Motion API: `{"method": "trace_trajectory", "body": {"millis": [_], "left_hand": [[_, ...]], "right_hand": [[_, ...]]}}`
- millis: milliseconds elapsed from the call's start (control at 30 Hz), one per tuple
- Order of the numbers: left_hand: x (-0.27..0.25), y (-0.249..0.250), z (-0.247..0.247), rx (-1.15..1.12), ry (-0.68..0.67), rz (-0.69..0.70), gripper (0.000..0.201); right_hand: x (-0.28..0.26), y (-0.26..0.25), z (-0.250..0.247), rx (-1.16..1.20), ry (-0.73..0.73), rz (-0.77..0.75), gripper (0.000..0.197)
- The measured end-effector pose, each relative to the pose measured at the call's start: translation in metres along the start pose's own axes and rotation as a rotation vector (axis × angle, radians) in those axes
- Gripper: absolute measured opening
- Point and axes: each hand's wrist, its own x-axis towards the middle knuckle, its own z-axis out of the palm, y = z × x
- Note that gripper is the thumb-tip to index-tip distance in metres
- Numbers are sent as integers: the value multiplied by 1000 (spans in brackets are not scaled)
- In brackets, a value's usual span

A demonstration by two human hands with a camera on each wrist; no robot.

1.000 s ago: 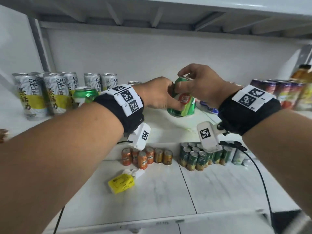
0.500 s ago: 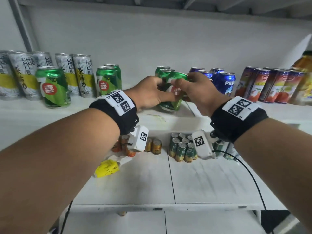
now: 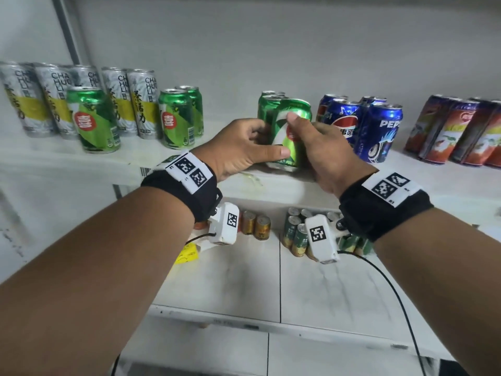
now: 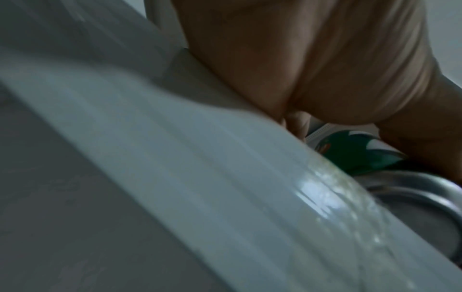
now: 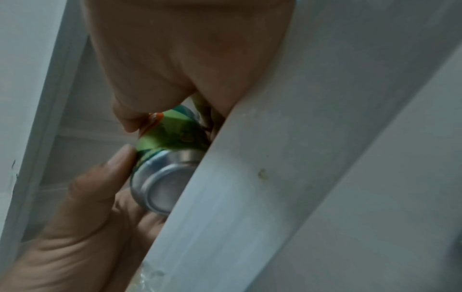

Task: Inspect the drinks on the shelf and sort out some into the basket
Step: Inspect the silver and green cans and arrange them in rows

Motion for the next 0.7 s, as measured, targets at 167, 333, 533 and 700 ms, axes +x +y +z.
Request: {"method": "trace_trajectory", "body": {"millis": [167, 333, 533, 700], "left_hand": [[-1, 0, 1, -55, -23, -1, 44], [-2, 1, 0, -60, -27, 6, 56], [-2, -2, -4, 121, 1, 87, 63], [-6, -5, -5, 172, 13, 169, 67]], "right_hand": [[-6, -3, -4, 66, -29, 14, 43], [-7, -1, -5, 80, -53, 20, 30], [-7, 3, -5, 103, -81, -79, 40], [-9, 7, -7, 133, -113, -170, 58]]}}
